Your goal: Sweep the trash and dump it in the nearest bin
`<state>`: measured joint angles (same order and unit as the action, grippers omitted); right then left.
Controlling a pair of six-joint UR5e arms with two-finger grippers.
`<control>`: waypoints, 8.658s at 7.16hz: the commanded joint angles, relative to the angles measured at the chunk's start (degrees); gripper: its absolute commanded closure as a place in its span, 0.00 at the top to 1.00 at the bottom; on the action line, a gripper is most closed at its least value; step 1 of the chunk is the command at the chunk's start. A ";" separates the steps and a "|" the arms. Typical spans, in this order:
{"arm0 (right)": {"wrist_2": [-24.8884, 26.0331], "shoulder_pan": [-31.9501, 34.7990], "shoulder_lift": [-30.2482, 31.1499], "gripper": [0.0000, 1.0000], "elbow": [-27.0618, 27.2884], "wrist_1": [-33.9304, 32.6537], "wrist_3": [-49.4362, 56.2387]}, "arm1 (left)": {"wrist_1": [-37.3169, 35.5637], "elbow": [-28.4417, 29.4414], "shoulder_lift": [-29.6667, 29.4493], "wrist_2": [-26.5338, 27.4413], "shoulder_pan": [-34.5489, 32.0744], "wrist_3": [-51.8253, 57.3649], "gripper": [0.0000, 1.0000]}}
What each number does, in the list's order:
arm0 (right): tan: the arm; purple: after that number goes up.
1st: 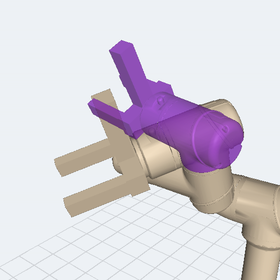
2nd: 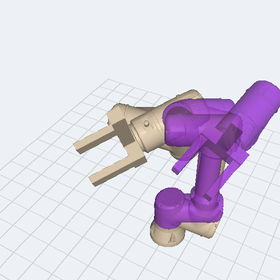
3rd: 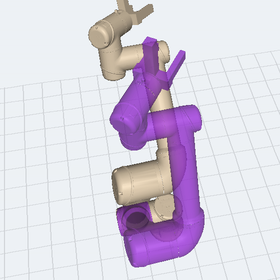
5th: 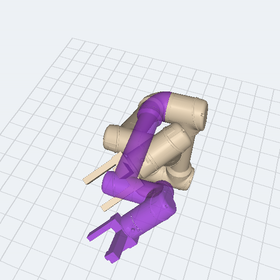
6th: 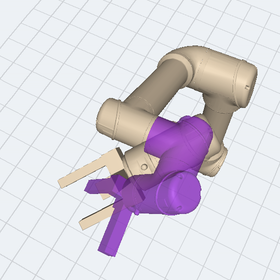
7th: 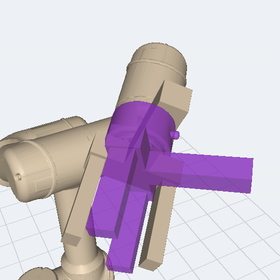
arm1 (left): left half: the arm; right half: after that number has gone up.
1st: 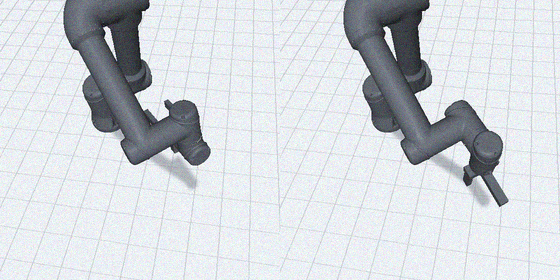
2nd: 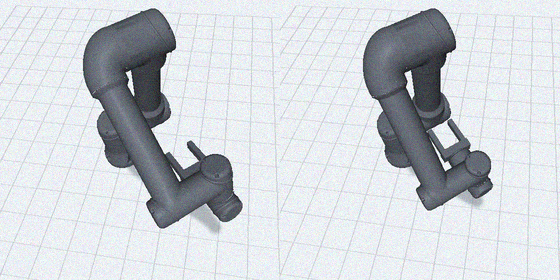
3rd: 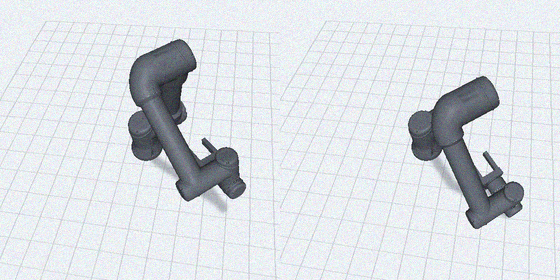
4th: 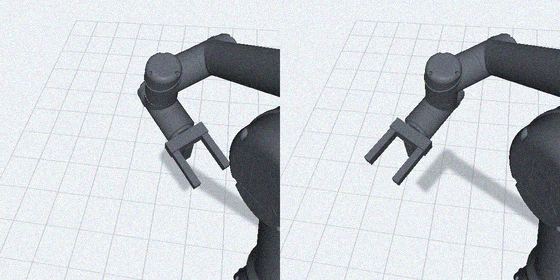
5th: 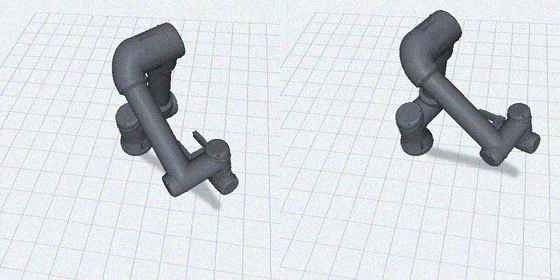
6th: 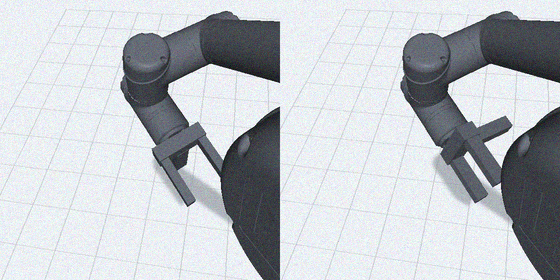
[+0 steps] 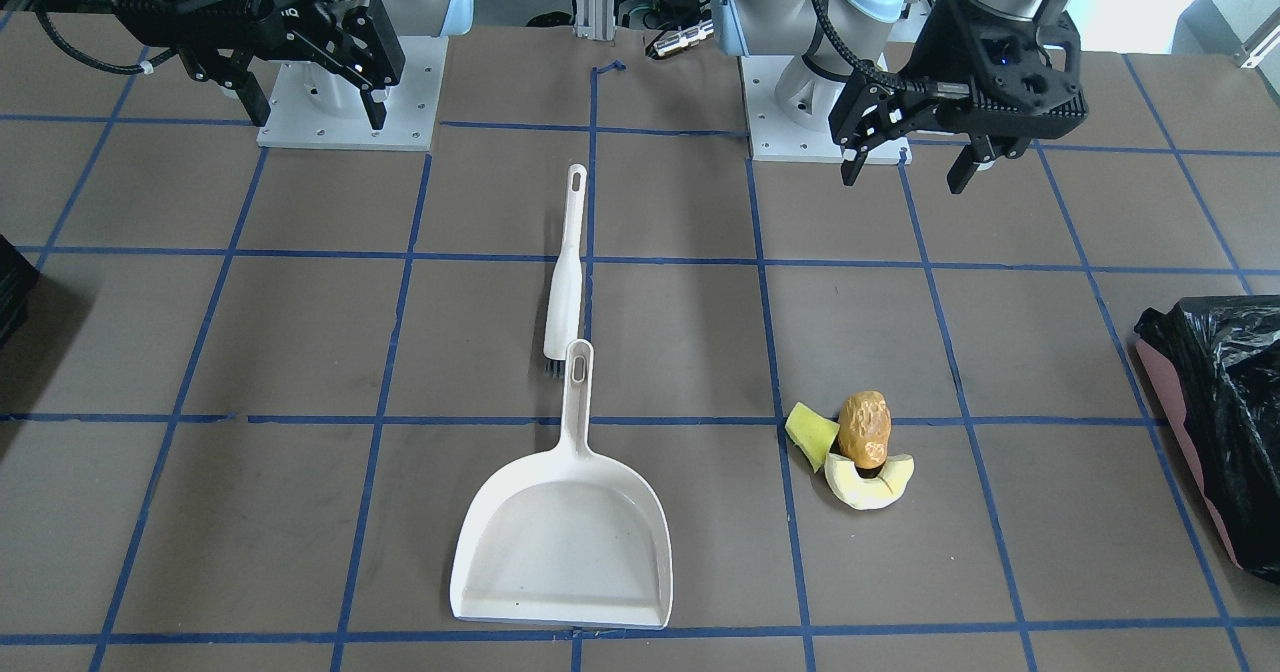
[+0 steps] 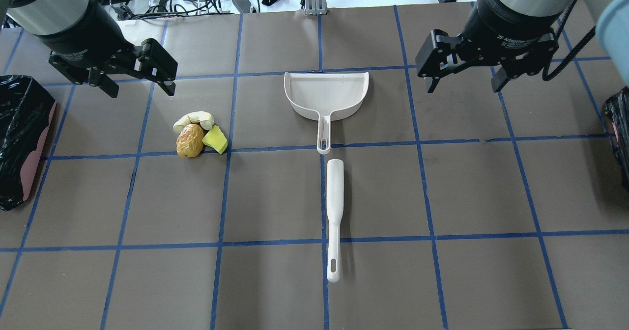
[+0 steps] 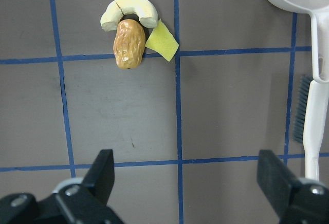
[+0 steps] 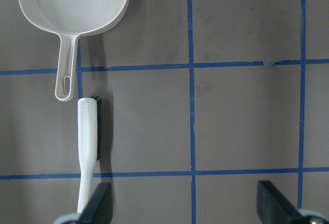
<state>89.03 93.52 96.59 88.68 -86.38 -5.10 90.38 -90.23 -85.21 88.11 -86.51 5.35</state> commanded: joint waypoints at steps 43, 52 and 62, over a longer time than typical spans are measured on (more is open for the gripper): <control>-1.67 31.11 -12.74 0.00 31.73 -29.99 -34.01 | -20.77 4.36 -35.81 -1.98 -25.81 -13.61 0.73; -1.05 32.52 -12.57 0.00 31.38 -30.69 -43.41 | -19.82 8.04 -32.83 -1.28 -22.33 -7.24 0.00; -6.50 35.67 -35.56 0.00 -1.79 -31.22 -72.14 | -6.94 10.08 -23.15 12.61 27.57 88.41 0.00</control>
<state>82.96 128.20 65.94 93.30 -117.69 -74.28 86.11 -79.39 -107.51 99.70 -65.17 79.88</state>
